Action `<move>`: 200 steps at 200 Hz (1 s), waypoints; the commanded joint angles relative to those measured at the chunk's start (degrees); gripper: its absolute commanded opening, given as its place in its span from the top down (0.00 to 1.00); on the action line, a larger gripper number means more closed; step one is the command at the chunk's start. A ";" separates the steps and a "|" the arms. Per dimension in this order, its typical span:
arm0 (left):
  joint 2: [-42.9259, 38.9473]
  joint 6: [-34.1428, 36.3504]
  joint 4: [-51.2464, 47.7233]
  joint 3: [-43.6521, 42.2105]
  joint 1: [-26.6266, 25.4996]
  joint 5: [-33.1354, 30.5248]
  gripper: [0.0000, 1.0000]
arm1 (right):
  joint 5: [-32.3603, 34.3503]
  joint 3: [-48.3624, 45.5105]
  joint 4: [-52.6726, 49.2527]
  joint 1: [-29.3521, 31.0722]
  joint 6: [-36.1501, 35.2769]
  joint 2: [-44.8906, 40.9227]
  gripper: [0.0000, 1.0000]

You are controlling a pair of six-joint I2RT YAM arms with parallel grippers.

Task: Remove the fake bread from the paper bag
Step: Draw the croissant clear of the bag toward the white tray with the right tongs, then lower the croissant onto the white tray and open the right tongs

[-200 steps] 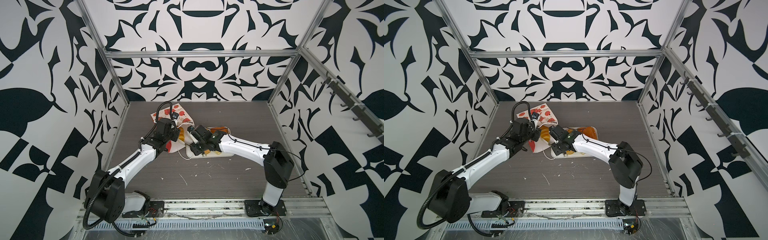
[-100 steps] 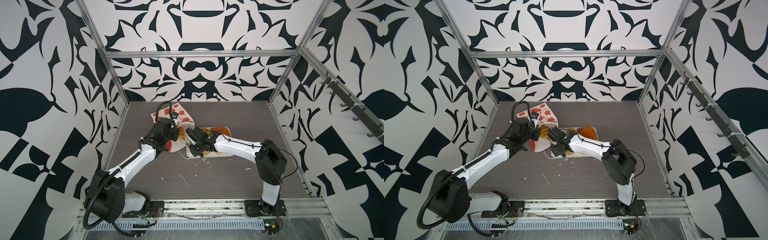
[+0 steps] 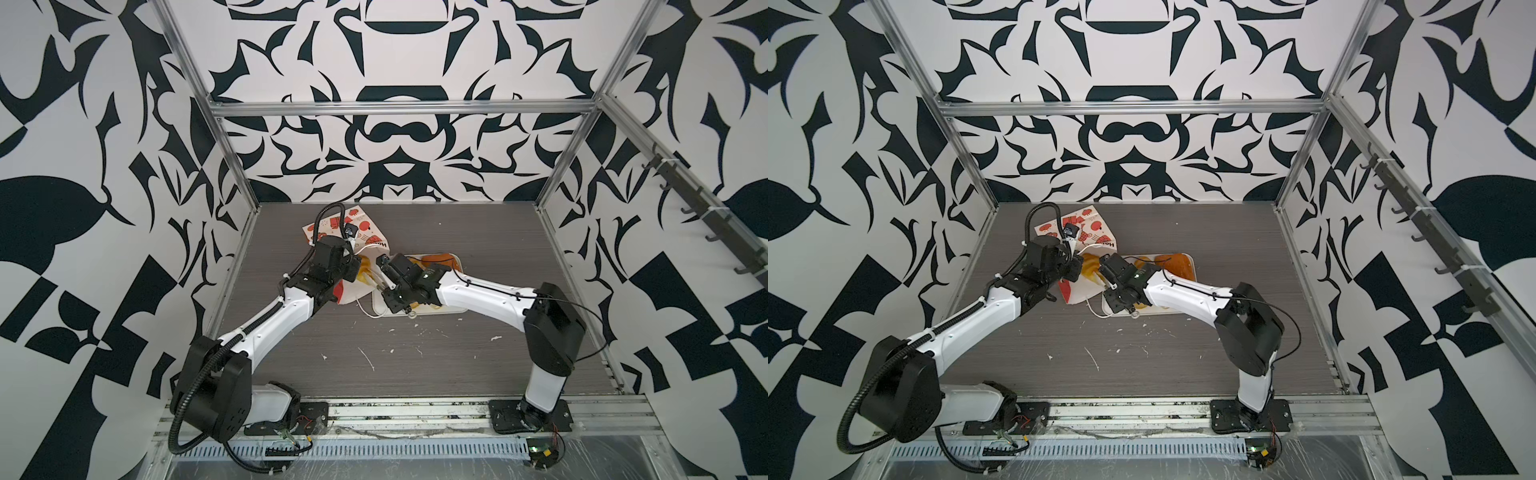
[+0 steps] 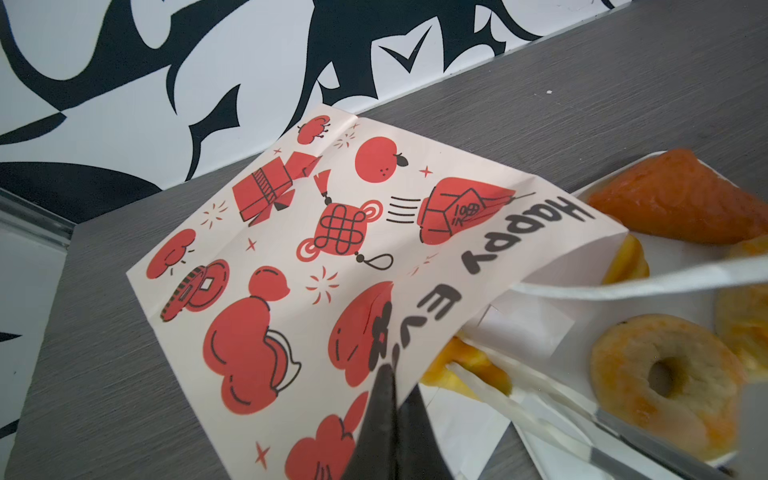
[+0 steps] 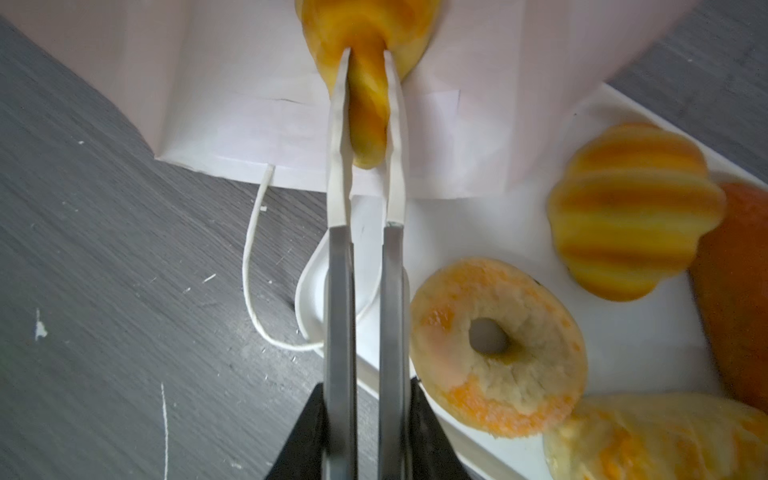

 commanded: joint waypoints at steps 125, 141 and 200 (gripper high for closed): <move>2.61 -5.19 2.83 4.73 1.00 -11.11 1.00 | 1.61 -16.84 0.96 -0.97 4.79 -26.75 0.84; 2.84 -5.25 2.58 4.91 1.25 -11.85 1.00 | 2.07 -18.01 1.63 -0.97 5.45 -29.06 0.84; -0.85 -6.88 3.87 2.97 3.49 -17.02 1.00 | 4.37 -20.72 1.37 -3.39 8.18 -33.65 0.84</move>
